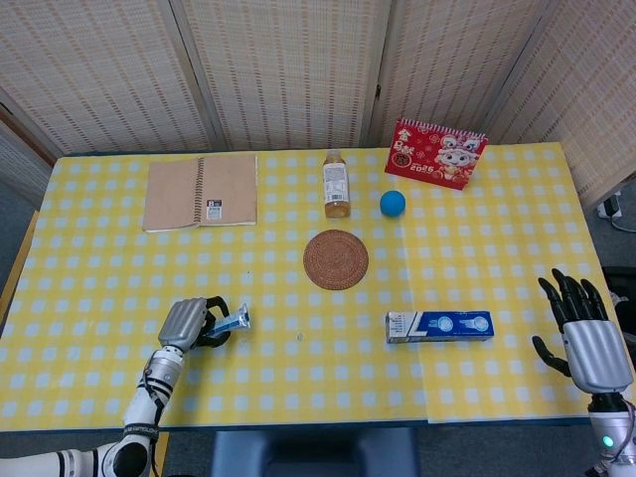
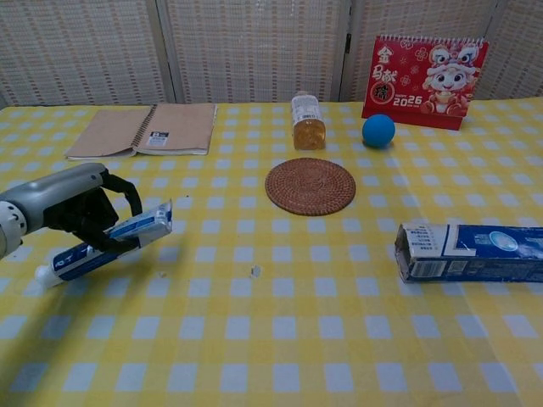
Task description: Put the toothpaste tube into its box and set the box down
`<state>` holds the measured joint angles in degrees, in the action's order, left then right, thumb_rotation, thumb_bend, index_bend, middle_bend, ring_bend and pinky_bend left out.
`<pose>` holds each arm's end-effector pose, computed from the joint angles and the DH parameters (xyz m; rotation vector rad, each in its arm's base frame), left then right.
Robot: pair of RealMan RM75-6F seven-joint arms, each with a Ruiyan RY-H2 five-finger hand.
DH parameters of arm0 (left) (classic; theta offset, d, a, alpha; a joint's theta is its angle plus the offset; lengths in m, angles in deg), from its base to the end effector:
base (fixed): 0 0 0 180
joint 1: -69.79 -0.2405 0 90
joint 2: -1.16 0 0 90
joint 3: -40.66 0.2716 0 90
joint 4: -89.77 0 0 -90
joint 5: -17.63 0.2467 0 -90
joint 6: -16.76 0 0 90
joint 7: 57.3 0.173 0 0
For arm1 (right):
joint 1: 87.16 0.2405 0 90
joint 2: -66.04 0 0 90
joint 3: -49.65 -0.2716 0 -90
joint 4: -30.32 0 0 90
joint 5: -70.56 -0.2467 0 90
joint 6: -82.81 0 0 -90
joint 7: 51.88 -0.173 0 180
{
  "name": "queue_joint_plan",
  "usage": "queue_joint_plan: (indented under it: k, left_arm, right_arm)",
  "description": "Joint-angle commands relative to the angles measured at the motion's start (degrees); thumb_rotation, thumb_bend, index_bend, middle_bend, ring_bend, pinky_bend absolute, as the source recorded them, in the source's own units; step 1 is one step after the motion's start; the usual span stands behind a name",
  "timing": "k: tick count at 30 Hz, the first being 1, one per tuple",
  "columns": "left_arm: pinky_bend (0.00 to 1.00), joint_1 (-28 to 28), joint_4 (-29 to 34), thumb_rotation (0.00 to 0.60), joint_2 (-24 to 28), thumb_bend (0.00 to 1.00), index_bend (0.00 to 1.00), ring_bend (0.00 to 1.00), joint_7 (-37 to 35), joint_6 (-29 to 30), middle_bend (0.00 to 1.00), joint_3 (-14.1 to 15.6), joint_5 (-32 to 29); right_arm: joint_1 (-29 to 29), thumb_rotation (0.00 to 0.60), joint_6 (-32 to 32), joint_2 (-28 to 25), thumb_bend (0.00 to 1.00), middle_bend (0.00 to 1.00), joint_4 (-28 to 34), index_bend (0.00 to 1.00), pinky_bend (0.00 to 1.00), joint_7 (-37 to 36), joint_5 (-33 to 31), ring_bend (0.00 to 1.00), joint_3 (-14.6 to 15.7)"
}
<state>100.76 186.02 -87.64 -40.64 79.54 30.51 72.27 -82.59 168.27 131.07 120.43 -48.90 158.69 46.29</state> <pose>-0.1900 0.3266 -0.0589 -1.5496 -1.3789 -0.9528 -0.3403 -0.2151 0.1308 1.4264 -0.8218 0.8760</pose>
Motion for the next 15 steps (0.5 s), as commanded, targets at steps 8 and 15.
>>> queue_joint_plan:
  k: [8,15]
  left_arm:
    - [1.00,-3.5,11.8,0.600,7.6,0.75,0.81,1.00,-11.4,1.9,1.00,-1.9,6.4]
    - [1.00,-4.3,16.8,0.600,12.7,0.76,0.81,1.00,-22.5,-3.6,1.00,-2.2,8.0]
  right_arm:
    - [5.6,0.600,-8.2,0.8,0.35,0.08,-7.1,0.02,0.01,-6.3,1.4,0.11,0.3]
    - [9.4,0.600,-14.9,-0.1,0.34,0.22,-4.2,0.14,0.05,-3.4,2.3,0.19,1.7]
